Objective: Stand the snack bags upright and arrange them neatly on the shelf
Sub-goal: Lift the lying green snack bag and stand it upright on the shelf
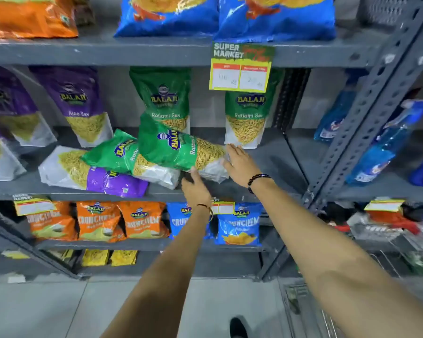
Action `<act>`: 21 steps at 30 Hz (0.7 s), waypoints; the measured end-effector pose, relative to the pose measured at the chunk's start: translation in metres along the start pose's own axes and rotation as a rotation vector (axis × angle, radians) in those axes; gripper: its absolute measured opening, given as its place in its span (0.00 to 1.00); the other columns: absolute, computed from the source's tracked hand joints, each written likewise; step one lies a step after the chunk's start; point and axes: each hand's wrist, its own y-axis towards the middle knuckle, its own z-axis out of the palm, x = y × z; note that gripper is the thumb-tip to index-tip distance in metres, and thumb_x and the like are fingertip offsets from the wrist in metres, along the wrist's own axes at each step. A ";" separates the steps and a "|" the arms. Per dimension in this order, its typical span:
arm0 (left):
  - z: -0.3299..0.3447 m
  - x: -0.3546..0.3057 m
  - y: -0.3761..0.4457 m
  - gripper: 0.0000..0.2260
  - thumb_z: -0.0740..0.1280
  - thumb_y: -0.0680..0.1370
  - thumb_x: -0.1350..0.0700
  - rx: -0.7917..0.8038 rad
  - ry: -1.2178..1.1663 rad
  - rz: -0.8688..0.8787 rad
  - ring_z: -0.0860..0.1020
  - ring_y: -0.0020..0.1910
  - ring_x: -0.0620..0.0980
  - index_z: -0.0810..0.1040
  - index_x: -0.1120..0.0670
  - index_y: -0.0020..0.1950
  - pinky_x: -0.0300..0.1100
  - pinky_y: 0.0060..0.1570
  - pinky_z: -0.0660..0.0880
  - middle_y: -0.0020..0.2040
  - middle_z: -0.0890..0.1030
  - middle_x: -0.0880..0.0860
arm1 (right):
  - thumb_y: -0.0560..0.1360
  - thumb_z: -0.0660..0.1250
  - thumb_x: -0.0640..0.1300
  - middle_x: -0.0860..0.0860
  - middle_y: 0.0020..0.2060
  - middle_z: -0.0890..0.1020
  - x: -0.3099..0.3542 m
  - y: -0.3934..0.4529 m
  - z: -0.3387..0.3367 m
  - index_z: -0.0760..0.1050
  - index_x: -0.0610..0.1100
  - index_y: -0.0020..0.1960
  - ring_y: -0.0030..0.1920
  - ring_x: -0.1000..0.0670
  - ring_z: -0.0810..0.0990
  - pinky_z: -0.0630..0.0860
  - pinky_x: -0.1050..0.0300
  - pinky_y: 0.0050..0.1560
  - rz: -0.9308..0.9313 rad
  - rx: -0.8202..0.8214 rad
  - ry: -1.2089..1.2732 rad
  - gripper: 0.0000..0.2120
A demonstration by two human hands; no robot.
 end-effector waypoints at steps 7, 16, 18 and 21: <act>0.043 -0.007 0.030 0.30 0.55 0.77 0.38 -0.051 -0.551 -0.165 0.64 0.73 0.52 0.59 0.53 0.74 0.49 0.73 0.60 0.75 0.63 0.52 | 0.79 0.56 0.54 0.44 0.76 0.58 -0.027 0.072 0.000 0.53 0.43 0.76 0.75 0.44 0.59 0.59 0.48 0.74 0.056 0.189 0.367 0.30; 0.058 -0.005 0.046 0.30 0.54 0.76 0.35 -0.101 -0.785 -0.114 0.67 0.71 0.50 0.61 0.48 0.74 0.51 0.73 0.60 0.73 0.67 0.50 | 0.78 0.54 0.58 0.44 0.66 0.75 -0.018 0.140 0.011 0.71 0.43 0.66 0.65 0.45 0.73 0.66 0.56 0.62 0.008 0.429 0.469 0.25; 0.059 -0.004 0.051 0.30 0.53 0.76 0.35 -0.088 -0.826 -0.099 0.69 0.70 0.51 0.62 0.49 0.73 0.51 0.73 0.61 0.72 0.69 0.51 | 0.77 0.54 0.59 0.44 0.63 0.77 -0.016 0.145 0.015 0.73 0.43 0.64 0.63 0.44 0.75 0.69 0.53 0.64 -0.006 0.478 0.454 0.25; 0.059 -0.007 0.054 0.29 0.53 0.76 0.35 -0.090 -0.854 -0.060 0.70 0.69 0.51 0.64 0.49 0.73 0.52 0.72 0.63 0.71 0.71 0.52 | 0.77 0.54 0.60 0.44 0.60 0.79 -0.016 0.147 0.017 0.76 0.44 0.61 0.60 0.45 0.77 0.72 0.49 0.64 -0.006 0.464 0.440 0.25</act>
